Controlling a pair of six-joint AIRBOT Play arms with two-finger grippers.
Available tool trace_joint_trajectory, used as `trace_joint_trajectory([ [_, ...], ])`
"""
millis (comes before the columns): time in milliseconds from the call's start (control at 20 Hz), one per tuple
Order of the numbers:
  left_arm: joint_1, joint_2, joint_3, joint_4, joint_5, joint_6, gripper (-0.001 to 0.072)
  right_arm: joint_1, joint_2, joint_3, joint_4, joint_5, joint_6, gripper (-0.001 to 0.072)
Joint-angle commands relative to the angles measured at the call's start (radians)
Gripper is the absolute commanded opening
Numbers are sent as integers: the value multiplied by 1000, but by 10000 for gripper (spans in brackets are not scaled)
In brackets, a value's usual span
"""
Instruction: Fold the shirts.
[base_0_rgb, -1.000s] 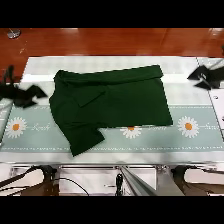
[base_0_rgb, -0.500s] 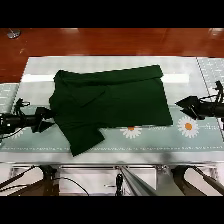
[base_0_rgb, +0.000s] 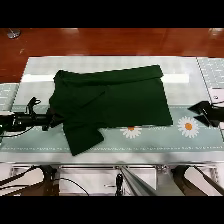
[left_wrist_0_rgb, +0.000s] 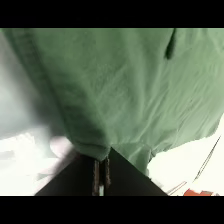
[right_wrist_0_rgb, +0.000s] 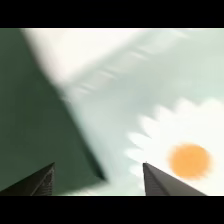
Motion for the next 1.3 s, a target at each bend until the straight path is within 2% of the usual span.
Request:
trace_joint_trajectory([
  [0, -10, -4, 10, -7, -2, 14, 24, -36, 1, -67, -157, 29, 93, 627],
  [100, -11, -4, 11, -7, -4, 14, 24, 16, -6, -129, -80, -19, 100, 626],
  [350, -11, -4, 11, -7, 0, 14, 24, 210, -137, -106, 84, -66, 33, 627],
  [600, -11, -4, 11, -7, 9, 14, 24, 353, -237, -13, 157, -119, 41, 626],
  [700, -11, -4, 11, -7, 18, 14, 24, 412, -269, 7, 158, -124, 65, 588],
  [750, -11, -4, 11, -7, 19, 14, 24, 440, -276, 11, 153, -118, 64, 387],
  [800, -11, -4, 11, -7, 20, 14, 24, 462, -274, 13, 149, -114, 59, 22],
  [900, -11, 3, 16, -26, 16, 14, 24, 474, -275, 68, 113, -60, 48, 26],
  [1000, -11, 29, 67, -99, -24, 15, 24, 471, -266, 213, 70, 43, 50, 26],
  [1150, -11, 140, 276, -310, -45, 14, 23, 472, -215, 580, 15, 102, 116, 26],
  [1250, -11, 235, 476, -351, 16, -32, 23, 472, -177, 885, -7, 105, 116, 26],
])
